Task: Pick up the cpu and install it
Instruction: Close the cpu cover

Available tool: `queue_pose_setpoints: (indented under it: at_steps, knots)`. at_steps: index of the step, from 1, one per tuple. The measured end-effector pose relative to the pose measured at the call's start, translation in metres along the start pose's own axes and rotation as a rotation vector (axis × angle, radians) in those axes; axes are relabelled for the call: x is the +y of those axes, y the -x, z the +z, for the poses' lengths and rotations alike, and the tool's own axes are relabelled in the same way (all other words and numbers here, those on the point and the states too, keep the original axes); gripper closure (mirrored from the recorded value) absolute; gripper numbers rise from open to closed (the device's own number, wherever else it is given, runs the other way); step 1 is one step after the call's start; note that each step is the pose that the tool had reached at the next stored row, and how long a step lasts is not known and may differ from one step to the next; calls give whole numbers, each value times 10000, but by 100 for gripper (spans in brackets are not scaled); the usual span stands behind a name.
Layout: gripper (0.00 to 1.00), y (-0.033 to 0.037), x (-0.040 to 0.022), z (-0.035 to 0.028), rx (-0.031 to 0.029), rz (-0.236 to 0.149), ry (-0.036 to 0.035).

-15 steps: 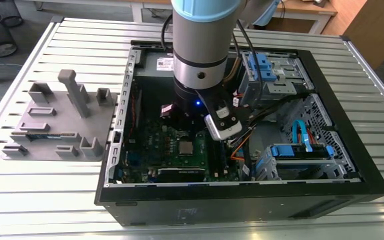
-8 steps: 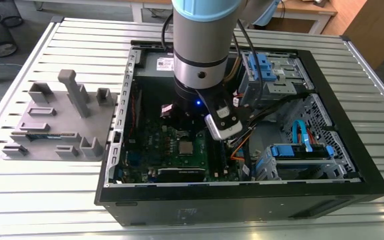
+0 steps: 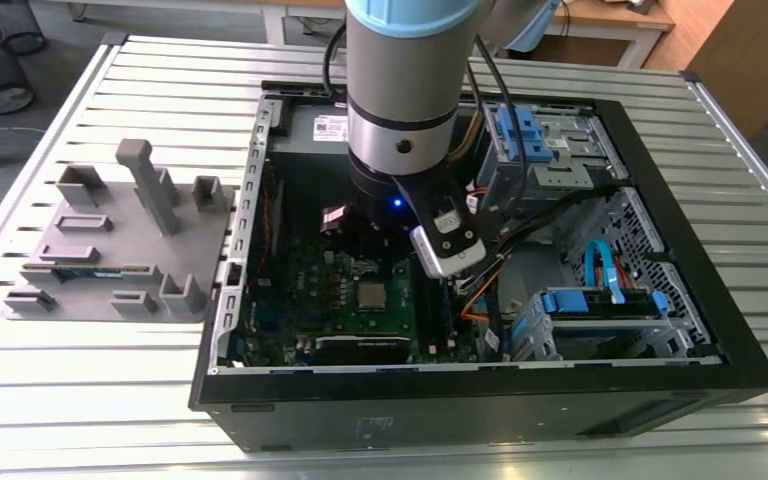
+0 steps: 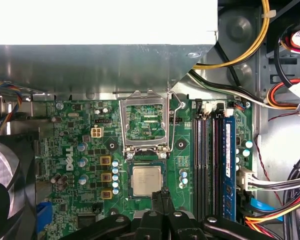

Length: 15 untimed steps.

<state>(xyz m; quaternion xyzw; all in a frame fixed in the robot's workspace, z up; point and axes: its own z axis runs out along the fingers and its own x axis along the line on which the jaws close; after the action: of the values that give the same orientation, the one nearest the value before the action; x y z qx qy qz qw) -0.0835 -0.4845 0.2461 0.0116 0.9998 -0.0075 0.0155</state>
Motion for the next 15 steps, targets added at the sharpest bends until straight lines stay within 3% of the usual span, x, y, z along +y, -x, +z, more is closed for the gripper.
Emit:
queue_pose_setpoints:
  at_steps: [15]
  knots:
    - [89,-1,70,0,0,0,1]
